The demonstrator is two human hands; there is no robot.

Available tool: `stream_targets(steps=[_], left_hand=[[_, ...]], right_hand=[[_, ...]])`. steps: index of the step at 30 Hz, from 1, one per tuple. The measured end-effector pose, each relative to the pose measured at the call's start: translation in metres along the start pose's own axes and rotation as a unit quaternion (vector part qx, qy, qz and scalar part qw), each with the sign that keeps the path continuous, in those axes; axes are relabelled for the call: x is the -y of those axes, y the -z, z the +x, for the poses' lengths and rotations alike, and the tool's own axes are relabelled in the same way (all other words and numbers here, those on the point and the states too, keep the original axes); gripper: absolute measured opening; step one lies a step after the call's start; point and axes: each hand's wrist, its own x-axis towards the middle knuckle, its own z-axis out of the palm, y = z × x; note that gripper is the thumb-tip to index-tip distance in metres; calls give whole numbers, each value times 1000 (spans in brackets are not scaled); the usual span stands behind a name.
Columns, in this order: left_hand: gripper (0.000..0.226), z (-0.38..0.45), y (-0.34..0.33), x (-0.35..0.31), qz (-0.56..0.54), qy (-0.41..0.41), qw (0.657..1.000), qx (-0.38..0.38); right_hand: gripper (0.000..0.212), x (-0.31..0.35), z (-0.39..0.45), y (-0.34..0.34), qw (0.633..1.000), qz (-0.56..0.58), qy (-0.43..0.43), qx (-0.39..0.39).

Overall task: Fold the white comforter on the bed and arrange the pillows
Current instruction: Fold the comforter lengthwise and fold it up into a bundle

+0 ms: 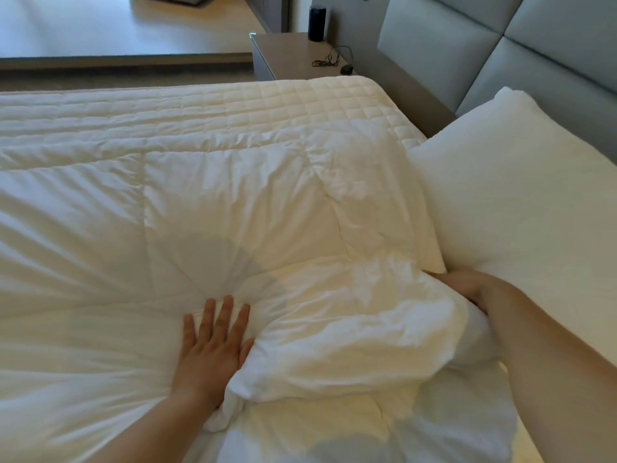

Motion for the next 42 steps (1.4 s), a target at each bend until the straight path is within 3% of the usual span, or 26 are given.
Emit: stream_targets(steps=[3, 6, 10, 13, 15, 17, 19, 21, 24, 27, 29, 31, 35, 37, 39, 40, 42], left_hand=[[63, 0, -2, 2, 8, 6, 1000, 3], [62, 0, -1, 0, 3, 6, 1000, 12], [62, 3, -2, -1, 12, 1, 999, 33], [67, 4, 4, -2, 23, 7, 999, 31], [72, 5, 8, 0, 28, 5, 998, 50], [73, 5, 24, -1, 11, -2, 994, 110], [73, -5, 56, -3, -53, -25, 988, 141], [70, -21, 96, 10, -140, -18, 983, 118], [61, -66, 120, 77, -61, 94, 994, 7], [83, -144, 97, 153, -15, 187, 977, 106], [92, -176, 82, 167, -24, 166, 970, 176], [82, -181, 83, 170, -53, 142, 963, 221], [81, -166, 125, 190, -137, 63, 962, 228], [56, -173, 142, 205, -233, 71, 948, 207], [40, -185, 153, 222, -358, 102, 912, 173], [35, -190, 158, 231, -435, 137, 876, 157], [29, -201, 165, 250, -596, 216, 764, 124]], right_hand=[[113, 2, 4, -4, 997, -64, 29, 21], [96, 3, -11, -14, 990, -99, 101, -8], [126, 1, -42, -16, 987, 26, 151, -36], [132, 8, -54, -17, 986, -11, 165, -31], [106, 21, -66, -12, 978, -45, 196, -57], [63, 32, -77, 3, 969, -37, 214, -114], [45, 34, -94, 21, 963, -38, 211, -165], [44, 37, -114, 23, 959, -56, 185, -205], [56, 32, -103, 23, 955, -93, 167, -228], [64, 65, -131, 8, 945, -131, 205, -217], [55, 116, -194, -23, 941, -127, 224, -219], [55, 160, -236, -52, 938, -142, 250, -193], [44, 237, -309, -116, 929, -217, 299, -24], [33, 269, -338, -155, 918, -243, 310, 50], [32, 299, -361, -199, 906, -235, 342, 88], [32, 311, -369, -224, 901, -227, 360, 88], [35, 331, -383, -280, 890, -203, 407, 33]])
